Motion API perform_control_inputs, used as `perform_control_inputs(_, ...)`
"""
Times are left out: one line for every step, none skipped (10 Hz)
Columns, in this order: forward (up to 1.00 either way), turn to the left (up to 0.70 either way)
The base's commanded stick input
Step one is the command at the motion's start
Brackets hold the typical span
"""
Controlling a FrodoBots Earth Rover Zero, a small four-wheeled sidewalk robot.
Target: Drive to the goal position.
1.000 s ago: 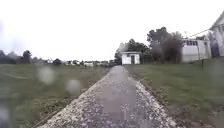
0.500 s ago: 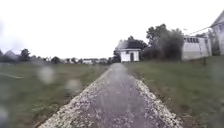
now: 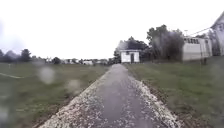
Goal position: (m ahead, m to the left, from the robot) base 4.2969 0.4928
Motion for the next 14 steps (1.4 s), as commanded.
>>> perform_control_inputs(0.52, 0.00)
perform_control_inputs(0.64, 0.00)
perform_control_inputs(0.70, 0.00)
perform_control_inputs(0.70, 0.00)
perform_control_inputs(0.70, 0.00)
perform_control_inputs(0.70, 0.00)
perform_control_inputs(0.70, 0.00)
perform_control_inputs(0.70, 0.00)
perform_control_inputs(0.70, 0.00)
perform_control_inputs(0.70, 0.00)
perform_control_inputs(0.70, 0.00)
perform_control_inputs(0.70, 0.00)
perform_control_inputs(0.70, 0.00)
perform_control_inputs(0.70, 0.00)
